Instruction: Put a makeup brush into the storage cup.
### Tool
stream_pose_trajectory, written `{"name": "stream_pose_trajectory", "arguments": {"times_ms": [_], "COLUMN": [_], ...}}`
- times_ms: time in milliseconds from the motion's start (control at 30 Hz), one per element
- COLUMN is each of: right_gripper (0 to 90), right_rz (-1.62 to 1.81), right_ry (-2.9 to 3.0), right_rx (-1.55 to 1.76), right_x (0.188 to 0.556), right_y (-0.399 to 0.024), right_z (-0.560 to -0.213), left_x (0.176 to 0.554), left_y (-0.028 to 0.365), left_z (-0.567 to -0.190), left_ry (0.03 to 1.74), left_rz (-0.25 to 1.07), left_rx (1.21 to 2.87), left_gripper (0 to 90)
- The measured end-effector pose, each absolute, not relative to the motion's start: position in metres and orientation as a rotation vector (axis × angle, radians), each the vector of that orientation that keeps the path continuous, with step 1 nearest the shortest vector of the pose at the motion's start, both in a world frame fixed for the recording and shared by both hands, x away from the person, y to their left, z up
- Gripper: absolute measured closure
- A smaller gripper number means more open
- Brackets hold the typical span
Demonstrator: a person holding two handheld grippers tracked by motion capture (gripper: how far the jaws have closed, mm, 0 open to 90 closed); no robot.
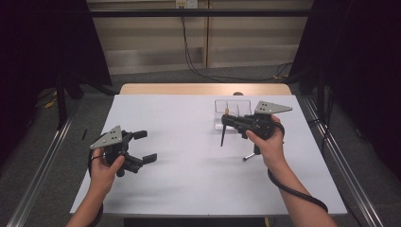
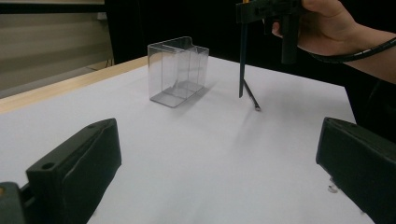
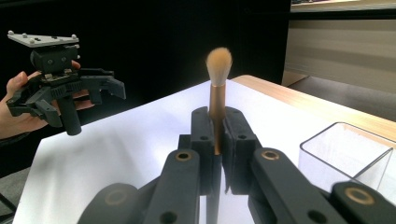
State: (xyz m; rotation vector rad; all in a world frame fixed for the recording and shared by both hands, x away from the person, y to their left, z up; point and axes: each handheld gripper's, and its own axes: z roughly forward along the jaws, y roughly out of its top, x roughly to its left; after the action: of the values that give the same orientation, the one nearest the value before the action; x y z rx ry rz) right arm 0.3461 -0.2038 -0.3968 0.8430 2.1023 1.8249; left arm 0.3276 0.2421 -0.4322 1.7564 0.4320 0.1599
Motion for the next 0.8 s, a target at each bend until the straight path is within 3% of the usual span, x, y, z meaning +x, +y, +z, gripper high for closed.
{"name": "stream_pose_trajectory", "arguments": {"times_ms": [800], "right_gripper": [84.7], "right_rz": [1.798], "right_ry": [2.092], "right_rx": [0.859], "right_x": [0.358], "right_y": [-0.209], "right_z": [-0.392], "left_x": [0.319], "left_y": [0.259], "left_z": [-0.437], "left_ry": [0.449], "left_rz": [0.177], "left_rx": [1.762], "left_gripper": [0.0]}}
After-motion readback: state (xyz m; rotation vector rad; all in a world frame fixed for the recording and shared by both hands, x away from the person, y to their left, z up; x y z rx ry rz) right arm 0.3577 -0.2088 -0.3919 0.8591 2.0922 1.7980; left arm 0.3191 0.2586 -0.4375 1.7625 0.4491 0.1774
